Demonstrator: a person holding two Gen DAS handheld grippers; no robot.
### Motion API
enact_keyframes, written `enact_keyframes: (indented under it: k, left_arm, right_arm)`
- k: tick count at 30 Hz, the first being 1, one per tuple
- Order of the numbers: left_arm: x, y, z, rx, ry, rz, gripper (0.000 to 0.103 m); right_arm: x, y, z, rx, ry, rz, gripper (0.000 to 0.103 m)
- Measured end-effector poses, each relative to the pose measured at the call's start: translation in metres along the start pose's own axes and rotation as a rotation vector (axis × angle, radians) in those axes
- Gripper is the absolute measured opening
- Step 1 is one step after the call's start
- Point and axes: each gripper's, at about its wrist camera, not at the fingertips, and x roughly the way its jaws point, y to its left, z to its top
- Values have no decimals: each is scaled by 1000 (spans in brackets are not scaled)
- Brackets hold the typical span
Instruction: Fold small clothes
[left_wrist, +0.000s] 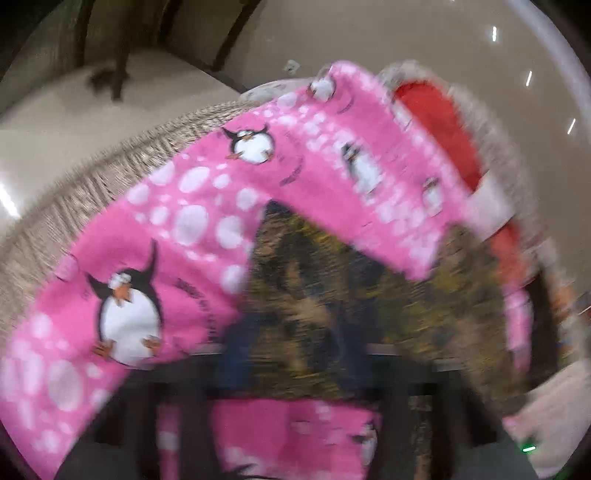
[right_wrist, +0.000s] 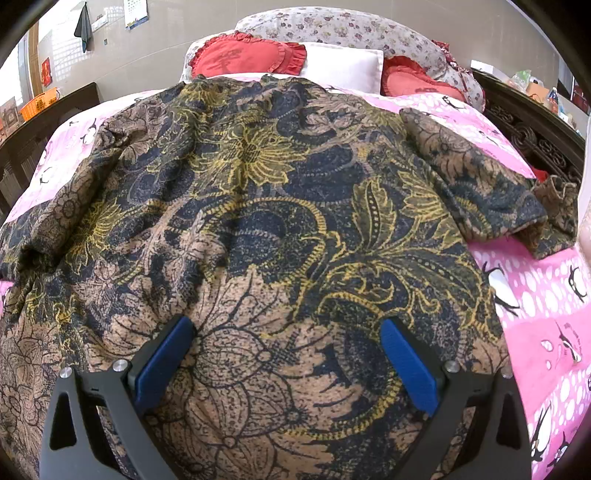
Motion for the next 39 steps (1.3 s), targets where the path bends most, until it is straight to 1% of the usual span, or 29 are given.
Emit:
enact_keyframes:
  k: [1, 2, 3, 5, 6, 7, 9, 10, 12, 13, 15, 18, 19, 20, 22, 24, 25, 26, 27, 28, 29, 30, 31, 33, 34, 36, 37, 38, 39]
  left_arm:
    - [0, -4, 0, 39, -5, 56, 0]
    - [-5, -5, 0, 56, -17, 64, 0]
    - [-16, -8, 4, 74, -57, 88, 0]
    - [-48, -8, 19, 80, -162, 85, 0]
    - [-70, -5, 29, 73, -234, 103, 0]
    - [-101, 1, 46, 55, -337, 129, 0]
    - [-144, 15, 66, 15, -453, 149, 0]
    - [-159, 20, 75, 5, -487, 156, 0]
    - [-175, 22, 84, 10, -513, 145, 0]
    - [-179, 19, 87, 20, -512, 130, 0]
    - [-181, 3, 84, 50, -505, 71, 0]
    - [-171, -45, 71, 142, -478, -62, 0]
    - [-163, -71, 63, 189, -456, -119, 0]
    - [-154, -95, 56, 226, -426, -175, 0]
    - [-127, -147, 34, 309, -339, -289, 0]
    - [-88, -200, 4, 390, -252, -382, 0]
    - [-72, -215, -4, 404, -220, -406, 0]
    - [-47, -234, -20, 418, -167, -433, 0]
    - [-16, -251, -38, 435, -110, -445, 0]
    - [7, -263, -53, 462, -71, -439, 0]
    - [24, -269, -65, 487, -44, -420, 0]
    - [44, -274, -78, 508, 2, -394, 0]
    - [69, -272, -92, 527, 83, -363, 0]
    - [81, -262, -103, 537, 134, -330, 0]
    - [74, -253, -107, 538, 124, -344, 0]
    - [53, -235, -109, 559, 93, -342, 0]
    - [42, -227, -109, 569, 73, -343, 0]
    - [28, -215, -112, 601, 38, -335, 7]
    - [23, -208, -115, 634, 9, -320, 10]
  right_arm:
    - [0, 0, 0, 1, 0, 1, 103]
    - [0, 0, 0, 0, 0, 0, 103]
    - [0, 1, 0, 0, 0, 1, 103]
    - [0, 1, 0, 0, 1, 1, 103]
    - [0, 0, 0, 0, 1, 1, 103]
    - [0, 1, 0, 1, 1, 1, 103]
    - [0, 0, 0, 1, 1, 1, 103]
    - [0, 1, 0, 0, 1, -1, 103]
    - [1, 0, 0, 0, 1, 0, 103]
    - [1, 0, 0, 0, 1, -1, 103]
    - [0, 1, 0, -2, 1, -3, 103]
    - [0, 2, -1, -2, 1, -2, 103]
    - [-1, 3, -1, -1, 1, -1, 103]
    - [0, 4, 1, 0, 2, 1, 103]
    - [0, 5, 1, 4, 3, 6, 103]
    - [1, 4, 1, 9, 3, 12, 103]
    - [0, 3, 1, 11, 4, 15, 103]
    - [0, 1, 1, 15, 3, 20, 103]
    - [0, -1, 1, 20, 2, 26, 103]
    - [-1, -2, 1, 27, 5, 34, 103]
    - [-2, -3, 0, 35, 10, 42, 103]
    - [-3, -5, 1, 41, 18, 49, 103]
    - [-6, -8, 2, 53, 24, 47, 102]
    - [-17, -18, 6, 83, 22, 16, 101]
    - [-25, -25, 12, 108, 7, -4, 101]
    - [-35, -36, 26, 143, -24, 21, 101]
    - [-39, -40, 37, 155, -54, 62, 101]
    - [-41, -40, 49, 150, -80, 101, 101]
    - [-41, -36, 62, 133, -104, 154, 100]
